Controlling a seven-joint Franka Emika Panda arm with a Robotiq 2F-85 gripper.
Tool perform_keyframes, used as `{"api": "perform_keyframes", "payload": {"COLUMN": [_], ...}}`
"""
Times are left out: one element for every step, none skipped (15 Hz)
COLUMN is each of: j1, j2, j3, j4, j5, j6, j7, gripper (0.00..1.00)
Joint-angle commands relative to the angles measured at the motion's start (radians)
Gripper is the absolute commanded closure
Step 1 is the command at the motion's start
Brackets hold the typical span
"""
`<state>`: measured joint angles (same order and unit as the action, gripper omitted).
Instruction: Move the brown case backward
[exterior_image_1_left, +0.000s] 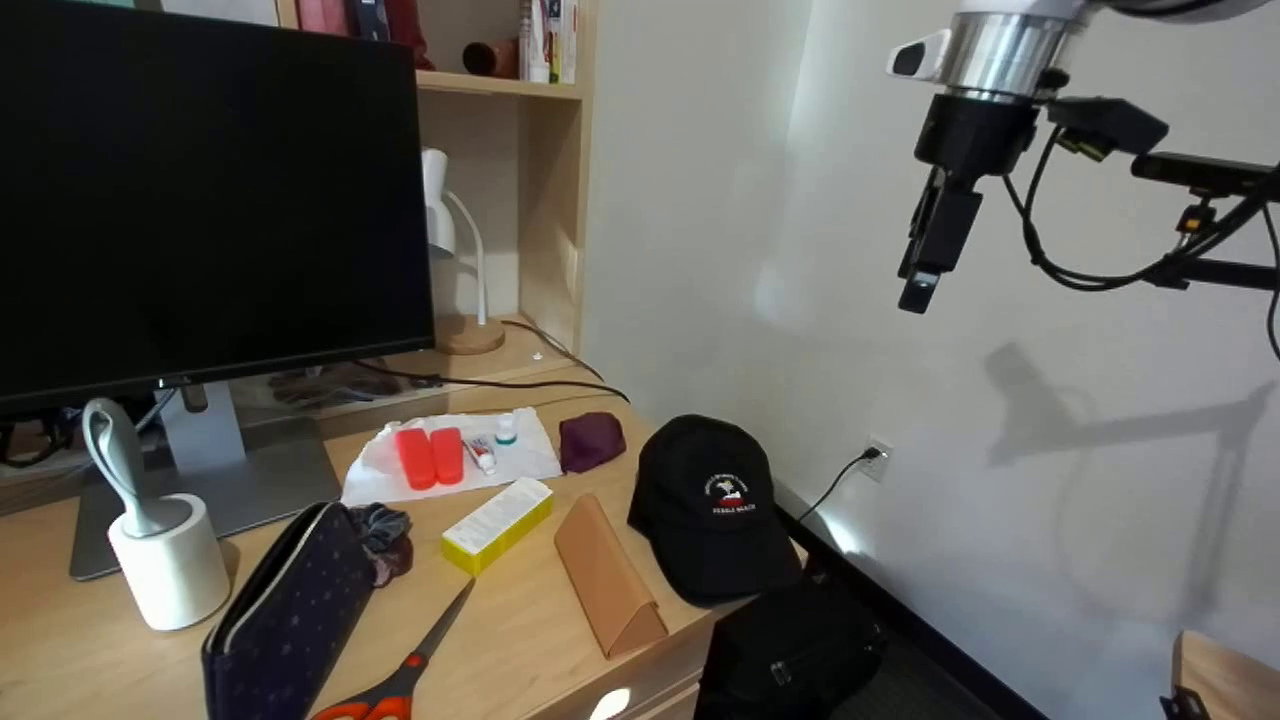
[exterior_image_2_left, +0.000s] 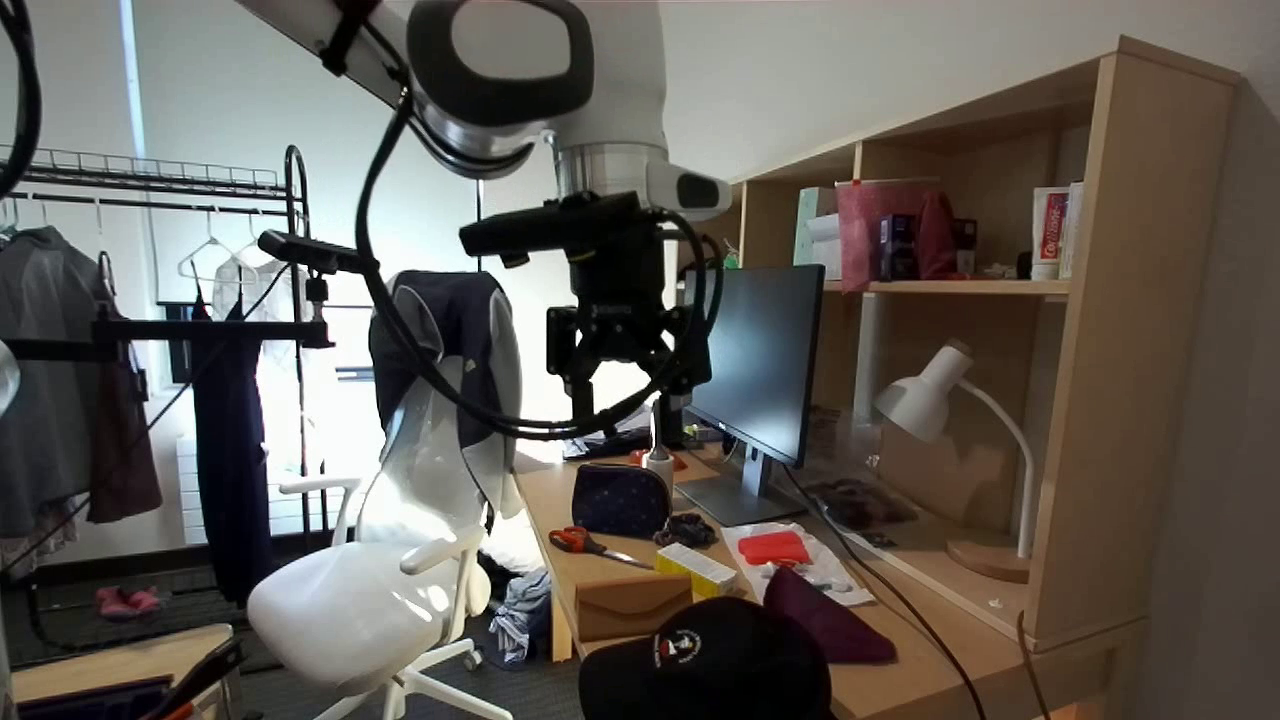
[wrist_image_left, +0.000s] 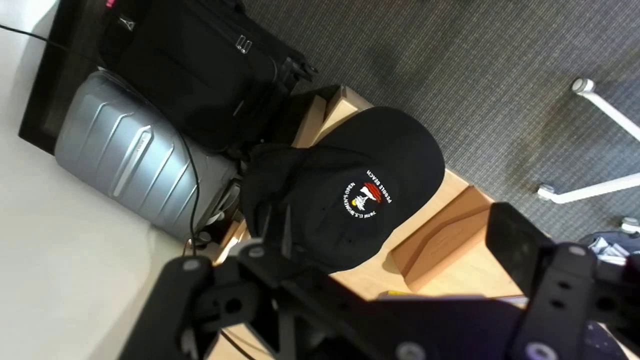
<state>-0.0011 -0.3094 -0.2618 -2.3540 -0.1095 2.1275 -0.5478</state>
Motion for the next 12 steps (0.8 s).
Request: {"api": "perform_keyframes", "payload": {"j1": [0.019,0.021,0.023,0.026,0.025,0.023,0.018,0.004,0.003,0.002,0.001,0.0], "j2": [0.13,0.167,0.195,0.231,0.258,0.29,0.311,0.249,0.275,0.293,0.303,0.307], "j3": [0.049,0.07,0.085,0.098,0.112,0.125,0.136,0.143,0.151,0.156,0.157,0.157], "j4": [0.075,0.096,0.117,0.145,0.169,0.197,0.22,0.157,0.181,0.197,0.206,0.209], "j5": [0.03,0.024,0.028,0.05,0.069,0.093,0.114,0.074,0.085,0.088,0.09,0.091], "j6": [0.026,0.049,0.062,0.074,0.08,0.085,0.076,0.072,0.072,0.072,0.072,0.072], "j7": [-0.05,-0.017,-0.01,-0.002,0.003,0.004,-0.004,0.0,0.0,0.001,0.001,0.001], "gripper": [0.0,0.0,0.0,0.0,0.0,0.0,0.0,0.0,0.0,0.0,0.0,0.0]}}
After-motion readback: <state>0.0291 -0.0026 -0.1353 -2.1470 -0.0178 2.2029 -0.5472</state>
